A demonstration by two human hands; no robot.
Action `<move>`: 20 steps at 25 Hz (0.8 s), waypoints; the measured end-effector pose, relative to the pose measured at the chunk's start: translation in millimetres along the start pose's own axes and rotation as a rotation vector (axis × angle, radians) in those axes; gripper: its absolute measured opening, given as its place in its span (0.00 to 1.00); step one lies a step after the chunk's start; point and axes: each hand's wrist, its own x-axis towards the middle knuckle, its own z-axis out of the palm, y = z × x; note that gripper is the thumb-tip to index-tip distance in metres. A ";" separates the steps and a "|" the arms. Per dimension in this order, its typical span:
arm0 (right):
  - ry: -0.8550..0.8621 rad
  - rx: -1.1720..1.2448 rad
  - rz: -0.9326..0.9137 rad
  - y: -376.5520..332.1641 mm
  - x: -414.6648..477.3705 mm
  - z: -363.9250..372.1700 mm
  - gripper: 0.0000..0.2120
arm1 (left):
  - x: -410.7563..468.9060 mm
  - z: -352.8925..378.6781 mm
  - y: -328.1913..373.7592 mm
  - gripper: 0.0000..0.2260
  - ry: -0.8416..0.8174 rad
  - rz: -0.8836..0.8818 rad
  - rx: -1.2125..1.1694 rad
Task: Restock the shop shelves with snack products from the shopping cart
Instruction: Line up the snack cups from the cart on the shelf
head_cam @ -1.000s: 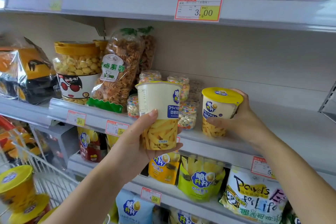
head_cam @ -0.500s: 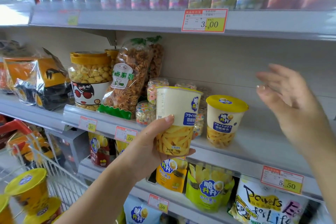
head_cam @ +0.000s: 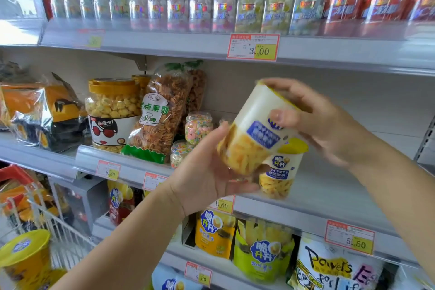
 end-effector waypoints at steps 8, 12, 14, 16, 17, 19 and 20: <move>0.549 -0.623 0.011 37.9 34.4 -52.8 0.29 | -0.2 -5.1 6.6 0.29 0.220 0.123 0.067; 0.440 -0.658 0.226 60.5 58.0 -69.4 0.26 | 1.2 -2.1 4.7 0.25 0.203 0.138 0.104; 0.265 -0.725 0.408 77.9 61.7 -69.9 0.26 | 3.9 -0.5 3.2 0.22 0.182 0.149 0.142; 0.149 -0.772 0.503 91.4 62.3 -70.3 0.24 | 8.1 0.9 2.2 0.22 0.151 0.161 0.177; 0.126 -0.758 0.522 96.4 62.6 -72.2 0.23 | 10.7 1.8 1.8 0.22 0.136 0.164 0.194; 0.097 -0.674 0.547 98.7 61.1 -74.0 0.23 | 15.6 1.9 0.5 0.23 0.107 0.154 0.232; 0.092 -0.623 0.562 97.5 60.6 -74.2 0.24 | 17.8 1.0 -0.3 0.23 0.097 0.146 0.245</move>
